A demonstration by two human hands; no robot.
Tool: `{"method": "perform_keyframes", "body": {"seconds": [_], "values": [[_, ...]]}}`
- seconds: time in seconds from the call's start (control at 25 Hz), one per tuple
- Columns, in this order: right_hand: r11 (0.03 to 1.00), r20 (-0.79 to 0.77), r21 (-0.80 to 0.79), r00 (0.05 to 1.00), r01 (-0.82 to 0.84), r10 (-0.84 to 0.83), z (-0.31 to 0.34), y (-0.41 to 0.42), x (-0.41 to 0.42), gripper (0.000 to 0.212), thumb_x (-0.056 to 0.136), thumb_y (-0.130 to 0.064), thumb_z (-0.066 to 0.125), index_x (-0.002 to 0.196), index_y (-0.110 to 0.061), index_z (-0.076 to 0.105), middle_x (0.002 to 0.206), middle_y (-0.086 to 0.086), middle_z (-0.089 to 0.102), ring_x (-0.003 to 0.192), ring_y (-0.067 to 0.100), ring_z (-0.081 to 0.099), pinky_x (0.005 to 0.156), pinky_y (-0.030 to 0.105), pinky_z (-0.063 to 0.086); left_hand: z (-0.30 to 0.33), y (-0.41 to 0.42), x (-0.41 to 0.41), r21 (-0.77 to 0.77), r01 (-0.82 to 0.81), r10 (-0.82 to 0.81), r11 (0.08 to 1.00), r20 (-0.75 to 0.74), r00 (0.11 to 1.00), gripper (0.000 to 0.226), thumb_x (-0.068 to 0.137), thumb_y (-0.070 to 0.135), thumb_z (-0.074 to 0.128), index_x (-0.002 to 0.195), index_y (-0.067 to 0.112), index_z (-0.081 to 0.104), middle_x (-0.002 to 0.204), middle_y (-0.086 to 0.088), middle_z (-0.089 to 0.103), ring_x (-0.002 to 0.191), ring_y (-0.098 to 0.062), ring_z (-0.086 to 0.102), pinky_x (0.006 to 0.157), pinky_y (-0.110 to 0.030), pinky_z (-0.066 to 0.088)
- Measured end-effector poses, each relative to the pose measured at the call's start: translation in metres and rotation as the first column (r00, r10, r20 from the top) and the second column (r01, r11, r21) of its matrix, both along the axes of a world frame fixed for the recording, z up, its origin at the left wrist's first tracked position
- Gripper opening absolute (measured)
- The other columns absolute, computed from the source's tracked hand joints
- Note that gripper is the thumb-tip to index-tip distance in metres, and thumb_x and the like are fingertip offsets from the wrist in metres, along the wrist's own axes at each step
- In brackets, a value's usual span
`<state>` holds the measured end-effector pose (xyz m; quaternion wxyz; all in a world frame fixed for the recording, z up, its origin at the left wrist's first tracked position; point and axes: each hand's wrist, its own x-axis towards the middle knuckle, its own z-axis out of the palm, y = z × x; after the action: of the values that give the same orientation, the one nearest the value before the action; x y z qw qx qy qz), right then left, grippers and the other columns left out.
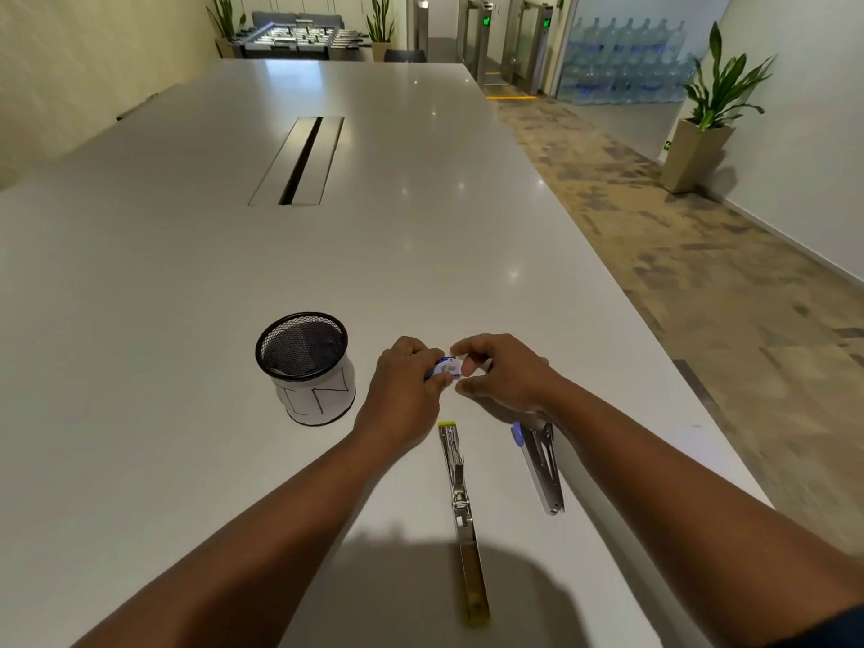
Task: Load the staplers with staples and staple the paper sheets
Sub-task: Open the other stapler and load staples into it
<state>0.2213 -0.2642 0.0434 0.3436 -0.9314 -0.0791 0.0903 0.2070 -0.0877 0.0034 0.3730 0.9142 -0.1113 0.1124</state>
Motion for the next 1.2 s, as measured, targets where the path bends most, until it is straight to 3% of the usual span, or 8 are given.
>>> {"method": "perform_keyframes", "body": {"seconds": [0.2, 0.36, 0.56, 0.8, 0.92, 1.04, 1.2], "values": [[0.997, 0.011, 0.058, 0.998, 0.057, -0.058, -0.003, 0.002, 0.0, 0.029, 0.081, -0.026, 0.083, 0.11, -0.027, 0.077, 0.104, -0.009, 0.076, 0.098, 0.016, 0.067, 0.096, 0.051, 0.052, 0.0, 0.002, 0.001, 0.0, 0.012, -0.012, 1.0, -0.011, 1.0, 0.018, 0.092, 0.02, 0.067, 0.108, 0.015, 0.073, 0.101, 0.004, 0.055, 0.097, -0.022, 0.052, 0.081, -0.035, 0.044], [0.994, -0.006, 0.063, 0.996, 0.087, -0.087, -0.002, -0.004, -0.001, 0.026, 0.081, -0.02, 0.082, 0.106, -0.026, 0.077, 0.098, -0.003, 0.076, 0.093, 0.021, 0.068, 0.093, 0.05, 0.054, 0.0, 0.001, 0.001, 0.008, -0.01, 0.01, 1.0, 0.0, 1.0, 0.017, 0.091, 0.018, 0.067, 0.107, 0.016, 0.072, 0.099, 0.007, 0.051, 0.095, -0.021, 0.05, 0.078, -0.032, 0.04], [0.993, -0.013, 0.108, 0.998, 0.055, -0.053, 0.003, -0.004, 0.001, 0.025, 0.086, -0.02, 0.076, 0.111, -0.021, 0.074, 0.097, 0.004, 0.074, 0.087, 0.022, 0.066, 0.087, 0.044, 0.055, -0.005, 0.0, 0.003, 0.027, -0.021, 0.021, 0.999, 0.005, 1.0, 0.015, 0.092, 0.018, 0.066, 0.106, 0.018, 0.071, 0.1, 0.01, 0.05, 0.095, -0.019, 0.047, 0.076, -0.028, 0.037], [0.983, 0.003, 0.148, 0.994, 0.106, -0.108, 0.003, -0.009, 0.002, 0.016, 0.089, -0.004, 0.06, 0.093, -0.017, 0.07, 0.095, 0.003, 0.071, 0.085, 0.019, 0.062, 0.075, 0.032, 0.052, -0.006, 0.0, 0.003, 0.026, -0.026, 0.025, 0.999, 0.024, 0.999, 0.017, 0.091, 0.018, 0.066, 0.108, 0.017, 0.071, 0.1, 0.01, 0.05, 0.095, -0.02, 0.045, 0.077, -0.029, 0.037], [0.98, -0.012, 0.13, 0.988, 0.152, -0.152, 0.001, -0.004, 0.003, 0.011, 0.088, -0.012, 0.064, 0.081, -0.012, 0.072, 0.081, -0.003, 0.07, 0.077, 0.017, 0.062, 0.069, 0.031, 0.05, -0.006, 0.0, 0.003, 0.022, -0.03, 0.029, 0.999, 0.023, 0.999, 0.016, 0.092, 0.018, 0.066, 0.108, 0.017, 0.07, 0.1, 0.01, 0.05, 0.095, -0.019, 0.045, 0.077, -0.03, 0.038], [0.975, -0.027, 0.118, 0.982, 0.188, -0.186, 0.001, 0.0, 0.006, 0.022, 0.087, -0.024, 0.07, 0.081, -0.003, 0.072, 0.073, -0.001, 0.067, 0.068, 0.014, 0.056, 0.063, 0.03, 0.045, -0.005, 0.0, 0.002, 0.025, -0.025, 0.024, 0.999, 0.026, 0.999, 0.016, 0.092, 0.019, 0.066, 0.108, 0.017, 0.07, 0.1, 0.011, 0.049, 0.095, -0.019, 0.044, 0.077, -0.029, 0.036], [0.968, -0.05, 0.065, 0.969, 0.243, -0.24, 0.004, 0.006, 0.01, 0.026, 0.084, -0.026, 0.072, 0.063, -0.012, 0.064, 0.067, 0.002, 0.062, 0.065, 0.017, 0.053, 0.065, 0.034, 0.043, -0.005, 0.0, 0.002, 0.015, -0.025, 0.024, 1.0, 0.021, 0.999, 0.016, 0.092, 0.02, 0.065, 0.107, 0.018, 0.07, 0.1, 0.012, 0.048, 0.095, -0.017, 0.042, 0.078, -0.028, 0.034]]}}
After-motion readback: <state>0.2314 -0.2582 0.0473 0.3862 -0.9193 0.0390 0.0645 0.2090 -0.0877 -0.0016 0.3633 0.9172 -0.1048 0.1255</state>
